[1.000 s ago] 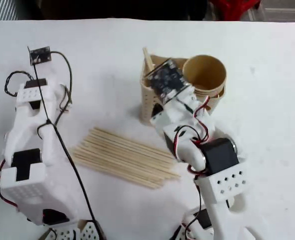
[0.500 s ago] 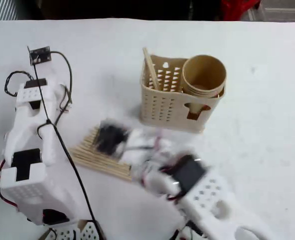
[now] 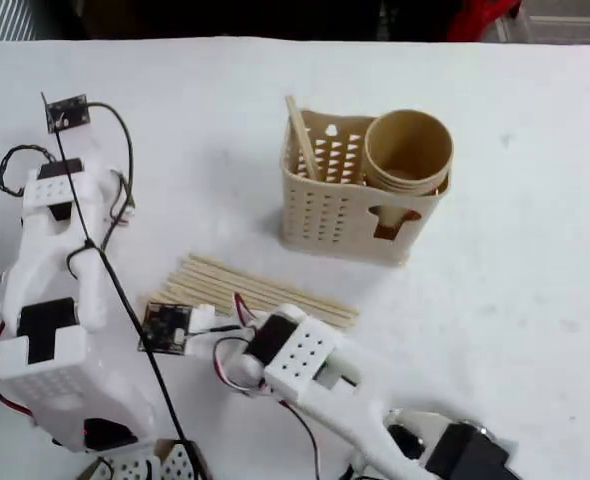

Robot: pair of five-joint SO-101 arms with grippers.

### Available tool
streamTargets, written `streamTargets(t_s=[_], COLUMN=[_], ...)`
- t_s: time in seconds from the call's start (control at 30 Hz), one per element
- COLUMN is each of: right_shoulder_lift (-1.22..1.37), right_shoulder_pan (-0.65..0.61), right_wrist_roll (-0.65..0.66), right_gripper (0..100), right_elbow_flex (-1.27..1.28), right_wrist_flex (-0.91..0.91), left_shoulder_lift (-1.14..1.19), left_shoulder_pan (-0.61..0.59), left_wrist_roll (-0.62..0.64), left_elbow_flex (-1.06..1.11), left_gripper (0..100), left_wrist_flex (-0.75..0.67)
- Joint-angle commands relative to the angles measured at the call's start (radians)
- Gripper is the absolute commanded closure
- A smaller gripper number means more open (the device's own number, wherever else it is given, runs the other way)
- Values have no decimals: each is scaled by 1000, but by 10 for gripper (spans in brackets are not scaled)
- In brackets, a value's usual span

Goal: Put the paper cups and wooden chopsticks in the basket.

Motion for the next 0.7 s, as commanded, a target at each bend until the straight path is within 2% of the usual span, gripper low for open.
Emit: streamTargets(t_s=[0.0, 0.23, 0.67], right_shoulder_lift=[24, 33, 73], right_shoulder_pan=[16, 160, 176], right_wrist_roll=[5, 11, 11], right_gripper=[833, 833, 833], right_elbow_flex=[-9, -25, -31], right_wrist_flex=[-45, -96, -139], left_shoulder_lift=[-4, -4, -4], left_shoulder_pan=[-10, -10, -10], left_wrist_roll=[5, 5, 5], left_elbow_flex=[-11, -8, -5], left_gripper=[928, 928, 928], left_wrist_flex=[-17, -17, -15])
